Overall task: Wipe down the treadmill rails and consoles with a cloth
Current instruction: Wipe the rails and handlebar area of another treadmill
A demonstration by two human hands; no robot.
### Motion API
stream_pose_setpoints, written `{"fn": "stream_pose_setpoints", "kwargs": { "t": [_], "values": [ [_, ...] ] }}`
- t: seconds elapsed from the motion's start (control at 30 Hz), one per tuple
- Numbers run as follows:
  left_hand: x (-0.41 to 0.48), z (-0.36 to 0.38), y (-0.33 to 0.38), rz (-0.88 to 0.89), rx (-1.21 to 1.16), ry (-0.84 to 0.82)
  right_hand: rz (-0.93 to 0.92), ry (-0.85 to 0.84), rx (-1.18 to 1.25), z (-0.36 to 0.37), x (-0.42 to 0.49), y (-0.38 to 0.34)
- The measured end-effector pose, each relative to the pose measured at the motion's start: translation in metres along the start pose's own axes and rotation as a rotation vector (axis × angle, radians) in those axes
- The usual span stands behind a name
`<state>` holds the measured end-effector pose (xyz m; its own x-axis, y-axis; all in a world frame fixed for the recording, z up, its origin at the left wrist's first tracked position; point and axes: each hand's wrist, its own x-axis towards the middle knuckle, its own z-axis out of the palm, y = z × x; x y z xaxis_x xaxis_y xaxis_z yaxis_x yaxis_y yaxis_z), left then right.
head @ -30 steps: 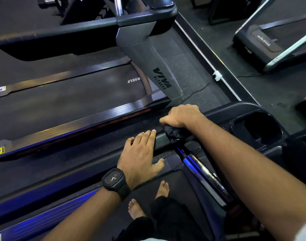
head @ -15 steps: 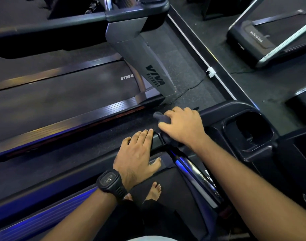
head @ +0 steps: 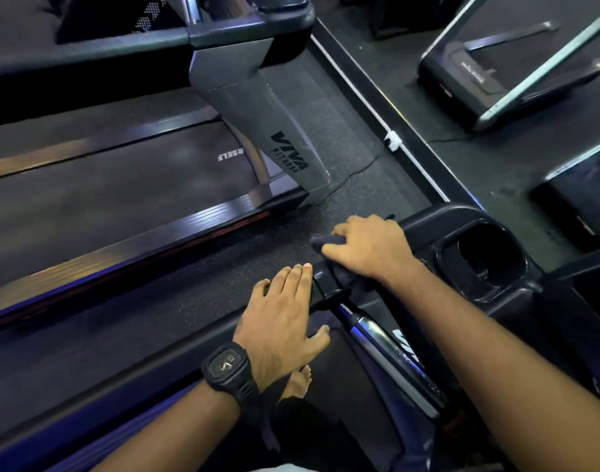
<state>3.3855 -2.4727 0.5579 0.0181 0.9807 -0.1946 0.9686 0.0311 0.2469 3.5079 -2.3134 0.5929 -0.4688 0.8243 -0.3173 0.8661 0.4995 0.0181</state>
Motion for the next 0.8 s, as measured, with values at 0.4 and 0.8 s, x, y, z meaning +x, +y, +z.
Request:
{"fn": "stream_pose_setpoints", "kwargs": {
  "t": [0.4, 0.8],
  "values": [
    [0.021, -0.005, -0.001, 0.114, -0.010, -0.047, 0.041, 0.029, -0.007, 0.000, 0.012, 0.005],
    [0.036, -0.008, 0.003, 0.158, -0.030, -0.082, 0.128, -0.206, 0.001, -0.013, 0.030, 0.007]
  ]
}}
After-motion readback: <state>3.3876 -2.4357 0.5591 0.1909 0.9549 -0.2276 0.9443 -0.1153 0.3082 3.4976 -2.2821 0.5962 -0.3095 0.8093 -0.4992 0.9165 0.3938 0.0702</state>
